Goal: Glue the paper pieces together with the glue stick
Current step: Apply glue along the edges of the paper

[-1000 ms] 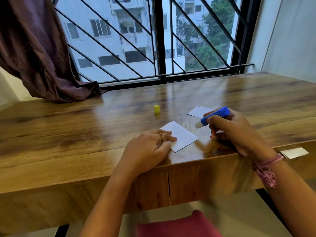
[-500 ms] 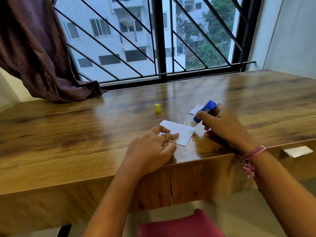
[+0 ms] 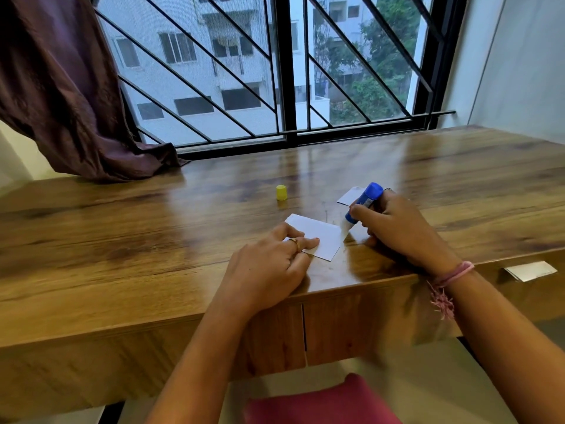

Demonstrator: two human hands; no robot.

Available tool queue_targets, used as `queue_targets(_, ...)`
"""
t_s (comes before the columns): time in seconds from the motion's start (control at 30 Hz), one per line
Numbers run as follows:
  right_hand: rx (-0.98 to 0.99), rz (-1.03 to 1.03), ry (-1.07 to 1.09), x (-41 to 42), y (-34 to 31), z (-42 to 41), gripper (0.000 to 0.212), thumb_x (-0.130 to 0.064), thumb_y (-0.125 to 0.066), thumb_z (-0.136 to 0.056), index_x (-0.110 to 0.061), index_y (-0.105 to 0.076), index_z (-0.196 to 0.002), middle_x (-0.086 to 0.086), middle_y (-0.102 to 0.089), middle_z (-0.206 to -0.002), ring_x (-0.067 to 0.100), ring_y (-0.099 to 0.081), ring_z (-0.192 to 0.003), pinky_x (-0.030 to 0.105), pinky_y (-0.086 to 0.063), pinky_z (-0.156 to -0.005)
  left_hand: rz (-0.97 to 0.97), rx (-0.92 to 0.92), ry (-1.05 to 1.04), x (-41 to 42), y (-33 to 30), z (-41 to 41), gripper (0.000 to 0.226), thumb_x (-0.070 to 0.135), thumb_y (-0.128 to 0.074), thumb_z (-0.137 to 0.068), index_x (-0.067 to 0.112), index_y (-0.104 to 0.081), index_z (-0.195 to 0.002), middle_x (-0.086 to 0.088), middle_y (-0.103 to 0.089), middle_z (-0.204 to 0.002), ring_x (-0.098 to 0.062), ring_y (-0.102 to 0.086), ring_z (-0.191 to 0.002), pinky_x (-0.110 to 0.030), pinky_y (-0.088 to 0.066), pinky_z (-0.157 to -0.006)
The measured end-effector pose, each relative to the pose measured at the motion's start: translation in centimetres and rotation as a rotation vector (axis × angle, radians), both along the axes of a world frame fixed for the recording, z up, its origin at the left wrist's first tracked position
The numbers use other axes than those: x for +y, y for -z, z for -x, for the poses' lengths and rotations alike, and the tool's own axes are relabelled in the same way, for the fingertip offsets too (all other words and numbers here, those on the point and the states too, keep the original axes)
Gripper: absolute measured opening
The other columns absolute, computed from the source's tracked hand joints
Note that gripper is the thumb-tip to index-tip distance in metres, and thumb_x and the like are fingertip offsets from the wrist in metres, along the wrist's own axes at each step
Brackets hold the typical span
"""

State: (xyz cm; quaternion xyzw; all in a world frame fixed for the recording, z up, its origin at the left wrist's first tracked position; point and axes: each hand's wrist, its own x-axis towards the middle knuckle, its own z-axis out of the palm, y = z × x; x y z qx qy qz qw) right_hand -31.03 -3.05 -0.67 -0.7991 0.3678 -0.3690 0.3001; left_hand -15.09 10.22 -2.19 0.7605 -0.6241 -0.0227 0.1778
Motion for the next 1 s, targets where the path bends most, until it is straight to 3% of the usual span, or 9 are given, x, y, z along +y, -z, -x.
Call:
queue_targets(0.1,0.002,-0.003,-0.015,0.06,-0.01,0.00,0.022,-0.026,-0.061,-0.085,-0.004,-0.062,-0.089,0.018,-0.065,-0.080,0.031,-0.060,-0.069,0.039,-0.049,-0.067,0.004,0.001,0.002,0.01,0.02,-0.04,0.038,0.042,-0.031,-0.096,0.052,-0.048,-0.128,0.028,-0.039,-0.136,-0.008,-0.050,-0.116,-0.032,-0.043,-0.088)
queue_targets(0.2,0.005,-0.043,-0.062,0.41,-0.05,0.25,0.015,-0.024,-0.061,-0.086,-0.013,-0.059,-0.075,0.006,-0.057,-0.061,0.008,-0.050,-0.048,0.030,-0.041,-0.056,0.001,0.000,0.005,0.03,0.00,-0.01,0.038,0.042,-0.030,-0.096,0.053,-0.048,-0.128,0.028,-0.039,-0.136,-0.008,-0.050,-0.116,-0.032,-0.043,-0.089)
queue_targets(0.33,0.007,-0.021,-0.018,0.10,-0.04,0.12,0.024,-0.027,-0.060,-0.086,-0.002,-0.061,-0.088,0.017,-0.062,-0.073,0.019,-0.053,-0.061,0.033,-0.043,-0.061,0.003,0.001,0.006,0.01,0.02,-0.09,0.038,0.042,-0.030,-0.096,0.053,-0.047,-0.128,0.029,-0.039,-0.136,-0.008,-0.050,-0.116,-0.032,-0.044,-0.088)
queue_targets(0.47,0.005,-0.067,-0.106,0.51,-0.16,0.28,0.016,-0.023,-0.060,-0.088,-0.014,-0.059,-0.075,0.002,-0.053,-0.058,0.011,-0.046,-0.048,0.028,-0.040,-0.056,0.002,0.001,0.009,0.00,0.07,-0.11,0.038,0.042,-0.030,-0.096,0.052,-0.047,-0.128,0.028,-0.038,-0.137,-0.009,-0.050,-0.117,-0.035,-0.044,-0.092)
queue_targets(0.6,-0.013,-0.038,-0.040,0.10,0.06,0.14,0.027,-0.024,-0.060,-0.087,0.003,-0.060,-0.084,0.011,-0.055,-0.064,0.019,-0.047,-0.054,0.030,-0.039,-0.058,0.002,-0.003,0.007,-0.07,0.10,-0.13,0.038,0.040,-0.030,-0.096,0.051,-0.048,-0.128,0.028,-0.038,-0.137,-0.009,-0.050,-0.118,-0.033,-0.044,-0.091)
queue_targets(0.77,0.007,-0.033,-0.148,0.59,-0.04,0.44,0.009,-0.021,-0.060,-0.087,-0.019,-0.063,-0.079,0.002,-0.053,-0.065,0.014,-0.046,-0.057,0.026,-0.038,-0.058,-0.005,-0.001,0.004,-0.09,0.09,-0.14,0.038,0.039,-0.031,-0.096,0.052,-0.047,-0.128,0.028,-0.038,-0.137,-0.008,-0.049,-0.118,-0.033,-0.044,-0.091)
queue_targets(0.9,-0.011,-0.023,-0.081,0.22,0.04,0.29,0.010,-0.022,-0.060,-0.086,-0.013,-0.063,-0.083,0.001,-0.053,-0.065,0.016,-0.047,-0.059,0.029,-0.038,-0.059,-0.003,0.009,-0.005,-0.09,0.04,-0.08,0.039,0.037,-0.032,-0.096,0.053,-0.047,-0.128,0.029,-0.038,-0.137,-0.008,-0.050,-0.118,-0.032,-0.044,-0.089)
queue_targets(1.0,0.007,-0.022,-0.166,0.41,0.07,0.50,0.007,-0.020,-0.060,-0.087,-0.019,-0.065,-0.083,0.001,-0.053,-0.069,0.013,-0.047,-0.060,0.024,-0.037,-0.060,-0.007,0.004,-0.006,-0.13,0.07,-0.08,0.039,0.038,-0.032,-0.096,0.054,-0.046,-0.128,0.030,-0.037,-0.137,-0.008,-0.050,-0.117,-0.031,-0.043,-0.088)
